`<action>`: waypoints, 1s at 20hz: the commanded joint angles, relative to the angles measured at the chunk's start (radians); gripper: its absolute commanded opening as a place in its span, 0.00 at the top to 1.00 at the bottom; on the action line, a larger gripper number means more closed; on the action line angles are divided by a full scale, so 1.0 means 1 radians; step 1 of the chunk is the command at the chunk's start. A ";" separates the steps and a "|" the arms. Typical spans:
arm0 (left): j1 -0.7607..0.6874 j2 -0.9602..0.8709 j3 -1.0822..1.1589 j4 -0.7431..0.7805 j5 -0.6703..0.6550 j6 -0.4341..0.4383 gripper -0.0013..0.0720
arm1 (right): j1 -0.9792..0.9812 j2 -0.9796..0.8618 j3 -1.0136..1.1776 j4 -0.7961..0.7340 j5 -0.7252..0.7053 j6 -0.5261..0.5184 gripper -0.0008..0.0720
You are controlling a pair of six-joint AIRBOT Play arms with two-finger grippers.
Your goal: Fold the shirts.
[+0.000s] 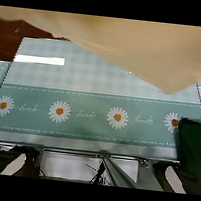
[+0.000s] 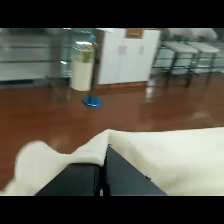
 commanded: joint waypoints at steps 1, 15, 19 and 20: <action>0.002 0.170 -0.049 0.137 -0.009 -0.014 0.95 | 0.000 0.124 0.016 -0.101 0.043 0.024 0.96; 0.002 0.200 -0.669 0.066 -0.111 0.011 0.95 | 0.001 0.166 -0.388 -0.071 0.210 0.033 0.96; -0.001 0.036 -0.959 -0.082 0.154 0.110 0.95 | 0.001 0.112 -0.731 -0.072 0.021 -0.003 0.96; -0.003 -0.022 -0.979 -0.103 0.209 0.132 0.95 | 0.000 0.072 -0.787 -0.074 -0.019 -0.016 0.96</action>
